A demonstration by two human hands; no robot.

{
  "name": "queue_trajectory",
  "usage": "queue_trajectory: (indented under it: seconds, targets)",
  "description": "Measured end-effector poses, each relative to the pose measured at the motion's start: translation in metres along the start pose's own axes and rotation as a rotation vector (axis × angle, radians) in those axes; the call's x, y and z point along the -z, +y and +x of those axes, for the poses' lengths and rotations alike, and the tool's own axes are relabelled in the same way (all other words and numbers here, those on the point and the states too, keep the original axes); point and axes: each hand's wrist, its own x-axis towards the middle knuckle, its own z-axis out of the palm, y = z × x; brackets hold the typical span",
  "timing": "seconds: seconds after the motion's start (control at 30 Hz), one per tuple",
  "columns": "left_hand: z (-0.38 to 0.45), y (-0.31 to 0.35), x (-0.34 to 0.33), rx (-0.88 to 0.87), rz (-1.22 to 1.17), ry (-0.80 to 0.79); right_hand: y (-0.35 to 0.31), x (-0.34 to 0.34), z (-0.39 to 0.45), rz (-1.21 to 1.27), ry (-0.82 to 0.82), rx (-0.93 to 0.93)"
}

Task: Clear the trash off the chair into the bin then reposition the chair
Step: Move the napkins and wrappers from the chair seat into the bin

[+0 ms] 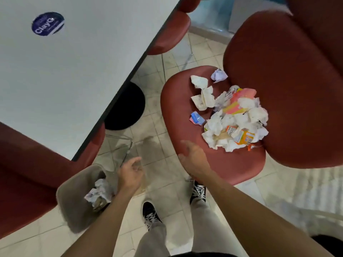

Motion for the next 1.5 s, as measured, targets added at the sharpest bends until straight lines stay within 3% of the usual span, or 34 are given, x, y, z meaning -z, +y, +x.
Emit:
queue_trajectory:
  seconds: [0.4,0.63,0.83,1.03,1.17,1.5]
  targets:
    - [0.064,0.162,-0.170,-0.286,0.088,-0.181,0.124,0.149,0.076,0.054,0.227,-0.193]
    - [0.103,0.207,-0.243,-0.362,0.220,-0.331,0.159,0.164,0.119,0.040,0.246,-0.216]
    - [0.137,0.214,-0.286,-0.368,0.259,-0.293,0.175,0.155,0.151,0.028,0.178,-0.288]
    - [0.155,0.205,-0.305,-0.310,0.353,-0.348,0.189,0.150,0.163,-0.036,0.186,-0.288]
    - [0.152,0.199,-0.302,-0.293,0.293,-0.274,0.192,0.150,0.160,-0.007,0.192,-0.302]
    - [0.116,0.209,-0.229,-0.279,0.153,-0.137,0.150,0.161,0.115,0.080,0.327,-0.267]
